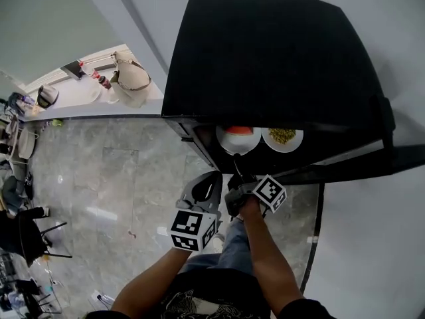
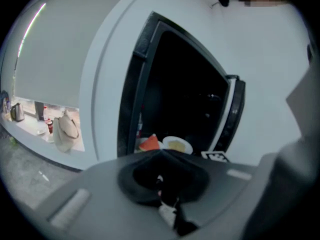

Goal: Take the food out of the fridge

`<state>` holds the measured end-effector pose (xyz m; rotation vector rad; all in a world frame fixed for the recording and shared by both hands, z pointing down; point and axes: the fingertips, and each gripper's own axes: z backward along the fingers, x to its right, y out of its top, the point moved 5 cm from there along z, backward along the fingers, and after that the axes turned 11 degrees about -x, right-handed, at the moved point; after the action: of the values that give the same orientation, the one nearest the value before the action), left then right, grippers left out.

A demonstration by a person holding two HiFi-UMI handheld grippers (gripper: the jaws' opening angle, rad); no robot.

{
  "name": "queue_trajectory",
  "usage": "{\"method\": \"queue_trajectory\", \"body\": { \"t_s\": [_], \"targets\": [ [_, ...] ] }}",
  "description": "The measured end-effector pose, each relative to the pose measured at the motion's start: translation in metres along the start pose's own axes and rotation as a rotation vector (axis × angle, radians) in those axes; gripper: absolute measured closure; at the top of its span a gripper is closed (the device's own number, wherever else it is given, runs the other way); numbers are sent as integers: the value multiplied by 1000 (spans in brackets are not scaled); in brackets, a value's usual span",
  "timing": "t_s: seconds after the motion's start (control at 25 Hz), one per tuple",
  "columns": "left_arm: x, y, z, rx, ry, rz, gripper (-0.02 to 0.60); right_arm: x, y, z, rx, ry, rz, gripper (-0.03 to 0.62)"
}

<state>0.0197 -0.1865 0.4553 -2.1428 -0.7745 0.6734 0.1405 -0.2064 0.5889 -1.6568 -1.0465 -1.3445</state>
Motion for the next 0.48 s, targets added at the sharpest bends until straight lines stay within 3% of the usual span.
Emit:
{"method": "queue_trajectory", "body": {
  "t_s": [0.24,0.48],
  "targets": [
    [-6,-6,-1,-18,15,18,580,9,7,-14,7,7,-84,499],
    [-9,-11,1,-18,24,26,580,12,11,-14,30,33,-121,579]
  ]
}}
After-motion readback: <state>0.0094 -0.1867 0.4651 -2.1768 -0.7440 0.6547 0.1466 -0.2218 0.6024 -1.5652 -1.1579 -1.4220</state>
